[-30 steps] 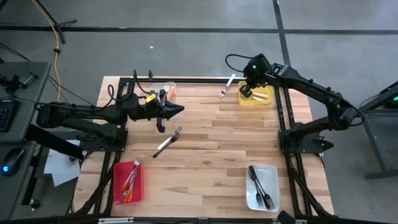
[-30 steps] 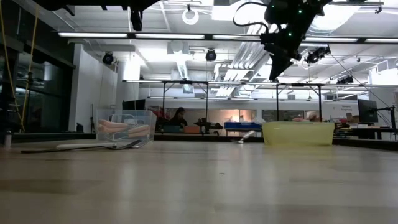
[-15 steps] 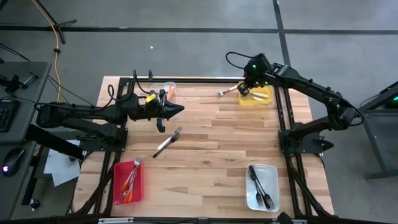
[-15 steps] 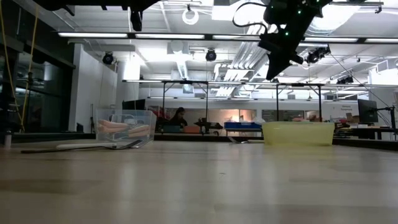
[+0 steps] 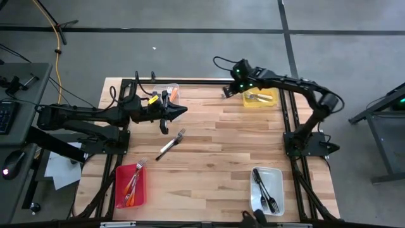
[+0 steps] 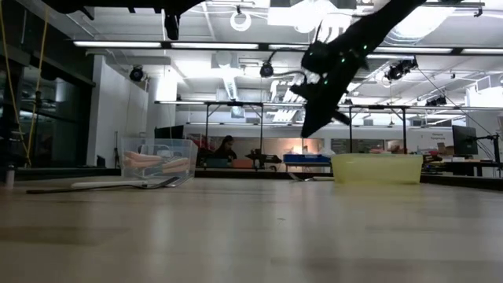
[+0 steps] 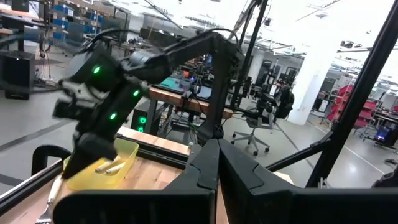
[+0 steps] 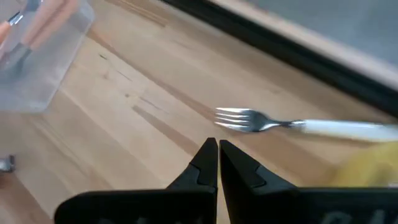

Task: Sort silverware by color (type)
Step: Put the white fork into the yellow bin

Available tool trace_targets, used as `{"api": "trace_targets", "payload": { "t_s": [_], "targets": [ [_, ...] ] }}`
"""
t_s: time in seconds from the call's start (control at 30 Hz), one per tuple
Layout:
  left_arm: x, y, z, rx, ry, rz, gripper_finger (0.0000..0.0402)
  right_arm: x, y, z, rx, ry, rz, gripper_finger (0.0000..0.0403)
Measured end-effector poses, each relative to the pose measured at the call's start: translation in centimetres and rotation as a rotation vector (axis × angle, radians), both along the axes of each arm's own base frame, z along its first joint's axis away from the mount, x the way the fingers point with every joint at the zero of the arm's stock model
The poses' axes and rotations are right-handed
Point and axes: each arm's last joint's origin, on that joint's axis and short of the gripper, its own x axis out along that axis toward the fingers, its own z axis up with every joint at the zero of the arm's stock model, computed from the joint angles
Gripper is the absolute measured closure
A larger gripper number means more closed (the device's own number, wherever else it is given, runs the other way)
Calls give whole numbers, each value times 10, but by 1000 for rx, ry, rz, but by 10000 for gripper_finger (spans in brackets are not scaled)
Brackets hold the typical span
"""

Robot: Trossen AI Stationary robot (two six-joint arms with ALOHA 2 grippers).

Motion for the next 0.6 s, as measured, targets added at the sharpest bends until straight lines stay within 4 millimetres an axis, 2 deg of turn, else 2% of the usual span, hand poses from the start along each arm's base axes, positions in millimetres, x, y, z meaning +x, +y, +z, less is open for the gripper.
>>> {"api": "trace_targets", "payload": {
  "t_s": [0.17,0.47,0.6],
  "targets": [
    [0,0,0,0,0,1,401,18,-3,-25,26,-6,15,369],
    [0,0,0,-25,-3,1,401,36,0,-57,-75,125,39,242],
    [0,0,0,-26,-3,1,401,49,7,-65,-149,198,64,222]
  ]
}}
